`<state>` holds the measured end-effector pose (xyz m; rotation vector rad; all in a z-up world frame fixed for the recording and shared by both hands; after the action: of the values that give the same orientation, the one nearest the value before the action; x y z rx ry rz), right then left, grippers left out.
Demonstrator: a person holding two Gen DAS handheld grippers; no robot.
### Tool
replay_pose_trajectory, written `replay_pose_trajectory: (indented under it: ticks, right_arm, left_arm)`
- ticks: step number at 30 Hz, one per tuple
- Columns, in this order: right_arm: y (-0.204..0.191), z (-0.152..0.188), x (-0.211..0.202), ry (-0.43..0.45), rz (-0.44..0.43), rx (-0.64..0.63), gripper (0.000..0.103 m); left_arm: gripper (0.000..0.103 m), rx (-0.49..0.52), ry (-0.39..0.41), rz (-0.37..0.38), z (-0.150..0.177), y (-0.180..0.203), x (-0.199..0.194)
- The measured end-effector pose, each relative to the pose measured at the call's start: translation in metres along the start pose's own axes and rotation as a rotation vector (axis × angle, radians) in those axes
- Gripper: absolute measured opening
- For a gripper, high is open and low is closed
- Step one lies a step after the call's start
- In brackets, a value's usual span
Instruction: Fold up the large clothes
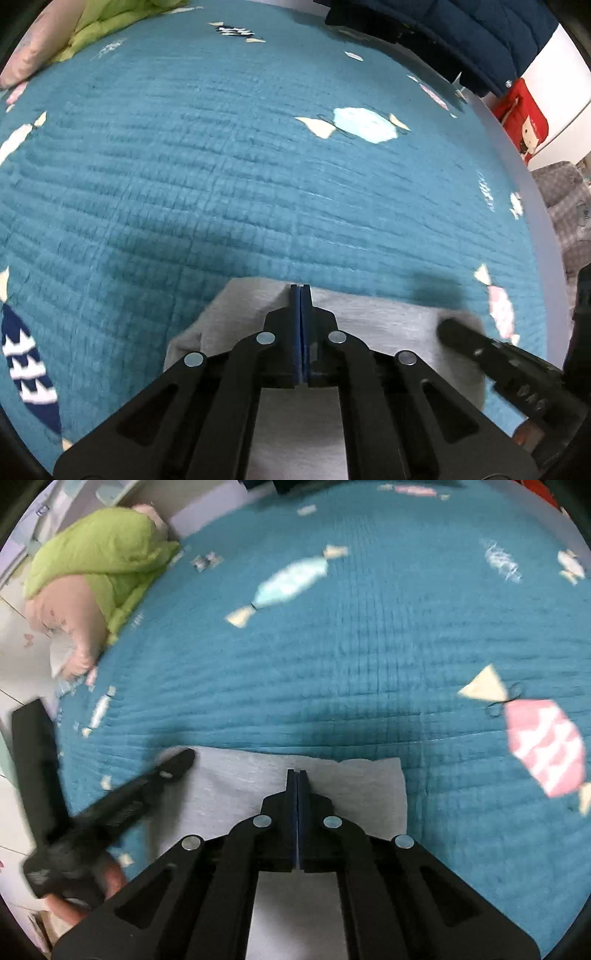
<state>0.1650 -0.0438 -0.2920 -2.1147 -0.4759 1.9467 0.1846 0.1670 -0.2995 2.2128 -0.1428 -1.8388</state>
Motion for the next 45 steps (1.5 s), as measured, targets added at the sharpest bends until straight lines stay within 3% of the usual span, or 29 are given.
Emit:
replay_pose_trajectory:
  ticks: [3,5,6,8,11,14,16,18,20,21,22,23,26,30,32,33,34,36,39,41,43,45]
  right_arm:
    - [-0.003,0.004,-0.035,0.018,-0.02,0.039,0.0]
    - [0.009,0.004,-0.049,0.071,0.071,0.051,0.003]
    - [0.015,0.002,-0.043,0.053,0.058,0.065,0.002]
    - [0.027,-0.002,-0.017,0.012,-0.009,0.063,0.0]
    - [0.028,-0.007,-0.032,-0.011,-0.05,0.104,0.0]
    - [0.011,0.005,-0.073,0.027,-0.076,0.072,0.005]
    - [-0.008,0.022,-0.079,-0.007,-0.127,0.021,0.006]
    - [-0.024,0.036,-0.062,-0.068,-0.173,-0.02,0.006]
    - [-0.028,0.051,-0.025,-0.166,-0.145,-0.016,0.006]
    - [-0.026,0.059,-0.014,-0.194,-0.133,-0.003,0.006]
    - [-0.024,0.069,-0.01,-0.184,-0.133,0.008,0.003]
    - [-0.024,0.078,-0.012,-0.193,-0.146,0.004,0.001]
    - [-0.02,0.107,-0.024,-0.234,-0.172,0.018,0.0]
    - [-0.015,0.14,-0.042,-0.254,-0.149,-0.018,0.0]
    - [-0.013,0.147,-0.056,-0.254,-0.129,-0.009,0.0]
    - [-0.013,0.149,-0.062,-0.253,-0.119,-0.012,0.0]
    - [-0.016,0.146,-0.068,-0.24,-0.107,-0.021,0.006]
    - [-0.026,0.139,-0.08,-0.179,-0.118,-0.056,0.007]
    - [-0.036,0.148,-0.06,-0.27,-0.137,-0.074,0.007]
    - [-0.043,0.167,-0.045,-0.318,-0.121,-0.114,0.007]
    - [-0.048,0.18,-0.049,-0.328,-0.114,-0.157,0.007]
    - [-0.046,0.192,-0.05,-0.386,-0.156,-0.127,0.007]
  left_arm:
    - [0.002,-0.025,-0.025,-0.007,-0.003,-0.003,-0.019]
    - [0.003,-0.019,0.002,-0.123,-0.001,-0.011,-0.031]
    - [0.002,-0.017,-0.012,-0.181,-0.001,-0.02,-0.023]
    - [0.002,-0.029,-0.028,-0.137,0.002,-0.03,-0.005]
    - [0.002,-0.009,-0.037,-0.152,0.0,-0.03,-0.012]
    - [0.003,-0.029,-0.016,-0.094,0.006,-0.022,-0.05]
    - [0.003,0.02,0.005,-0.042,0.018,-0.003,-0.072]
    - [0.004,0.071,-0.049,0.077,0.037,0.019,-0.073]
    - [0.004,0.074,-0.127,0.157,0.053,0.028,-0.056]
    - [0.003,0.068,-0.166,0.146,0.063,0.027,-0.042]
    - [0.002,0.061,-0.197,0.08,0.074,0.02,-0.023]
    - [0.002,0.072,-0.161,0.095,0.082,0.016,-0.02]
    - [0.002,0.077,-0.163,0.116,0.099,0.009,-0.036]
    - [0.002,0.137,-0.166,0.05,0.124,-0.002,-0.05]
    - [0.002,0.152,-0.171,-0.012,0.132,-0.003,-0.055]
    - [0.002,0.162,-0.178,-0.09,0.137,-0.005,-0.062]
    - [0.003,0.161,-0.18,-0.114,0.14,-0.008,-0.068]
    - [0.003,0.165,-0.178,-0.029,0.145,-0.001,-0.084]
    - [0.003,0.195,-0.233,0.081,0.159,0.016,-0.081]
    - [0.002,0.213,-0.256,0.032,0.17,0.017,-0.071]
    - [0.002,0.242,-0.217,-0.014,0.182,0.015,-0.074]
    - [0.002,0.225,-0.22,-0.051,0.188,0.007,-0.077]
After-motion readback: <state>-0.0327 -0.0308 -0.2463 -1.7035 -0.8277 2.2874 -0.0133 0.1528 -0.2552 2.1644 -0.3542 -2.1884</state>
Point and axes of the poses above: each gripper's, at about its wrist camera, not at the fingertips, and x roughly the way its jaws point, y to its right, z to its underside, the point moved 6 cm from there along x, roughly the way its jaws point, and after that the axes turned 13 degrees about -y, right-handed, at the moved point
